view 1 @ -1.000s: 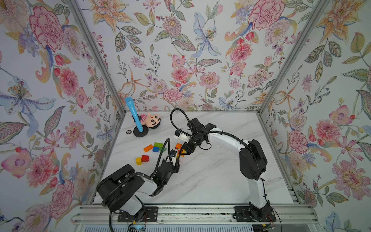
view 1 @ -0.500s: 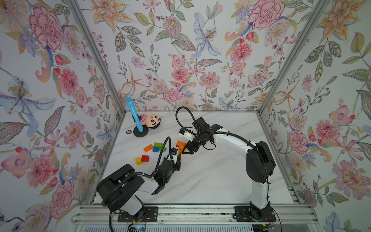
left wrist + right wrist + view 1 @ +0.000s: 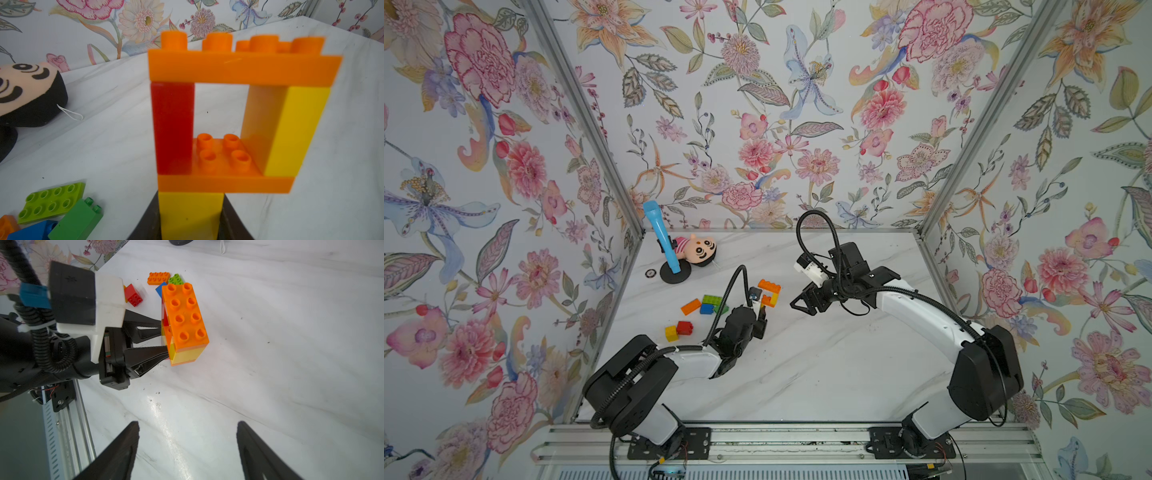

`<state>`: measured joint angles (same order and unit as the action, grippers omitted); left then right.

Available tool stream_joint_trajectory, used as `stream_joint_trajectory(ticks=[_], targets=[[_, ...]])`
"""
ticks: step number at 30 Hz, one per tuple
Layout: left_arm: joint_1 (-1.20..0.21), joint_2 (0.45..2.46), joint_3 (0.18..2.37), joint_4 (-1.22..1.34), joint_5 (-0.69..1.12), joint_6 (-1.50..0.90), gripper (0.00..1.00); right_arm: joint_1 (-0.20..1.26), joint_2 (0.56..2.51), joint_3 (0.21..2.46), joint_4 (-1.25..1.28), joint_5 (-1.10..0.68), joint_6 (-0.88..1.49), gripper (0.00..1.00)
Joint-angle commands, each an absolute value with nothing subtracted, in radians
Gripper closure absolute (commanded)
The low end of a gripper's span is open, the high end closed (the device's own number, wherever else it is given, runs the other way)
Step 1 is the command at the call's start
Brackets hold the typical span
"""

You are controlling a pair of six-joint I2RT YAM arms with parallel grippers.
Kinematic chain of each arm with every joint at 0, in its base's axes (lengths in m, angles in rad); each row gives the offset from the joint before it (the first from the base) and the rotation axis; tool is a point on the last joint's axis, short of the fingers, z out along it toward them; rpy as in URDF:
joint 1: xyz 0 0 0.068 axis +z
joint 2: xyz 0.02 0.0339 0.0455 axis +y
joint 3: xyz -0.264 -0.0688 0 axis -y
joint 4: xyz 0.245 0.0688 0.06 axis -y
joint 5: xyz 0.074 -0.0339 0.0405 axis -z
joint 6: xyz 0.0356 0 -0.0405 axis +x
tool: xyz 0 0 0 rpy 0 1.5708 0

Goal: Assemble the letter p with lego
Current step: Pick up the lego brick from the center of the board, then place the lego brick at the center of the board.

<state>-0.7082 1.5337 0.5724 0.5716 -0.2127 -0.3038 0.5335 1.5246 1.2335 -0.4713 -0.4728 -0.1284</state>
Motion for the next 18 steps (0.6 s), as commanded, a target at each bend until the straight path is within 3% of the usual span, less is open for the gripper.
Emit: stream_joint_trajectory(ticks=[1, 6, 18], targets=[[-0.686, 1.554, 0.692, 0.269, -0.157, -0.331, 0.78, 0.507, 1.403, 1.146, -0.373, -0.343, -0.047, 0.24], [-0.656, 1.621, 0.848, 0.035, -0.112, -0.360, 0.79, 0.465, 1.235, 1.002, -0.285, -0.234, 0.008, 0.24], [-0.593, 1.784, 1.179, -0.397, -0.060, -0.377, 0.82, 0.431, 1.002, 0.806, -0.233, -0.184, 0.057, 0.23]])
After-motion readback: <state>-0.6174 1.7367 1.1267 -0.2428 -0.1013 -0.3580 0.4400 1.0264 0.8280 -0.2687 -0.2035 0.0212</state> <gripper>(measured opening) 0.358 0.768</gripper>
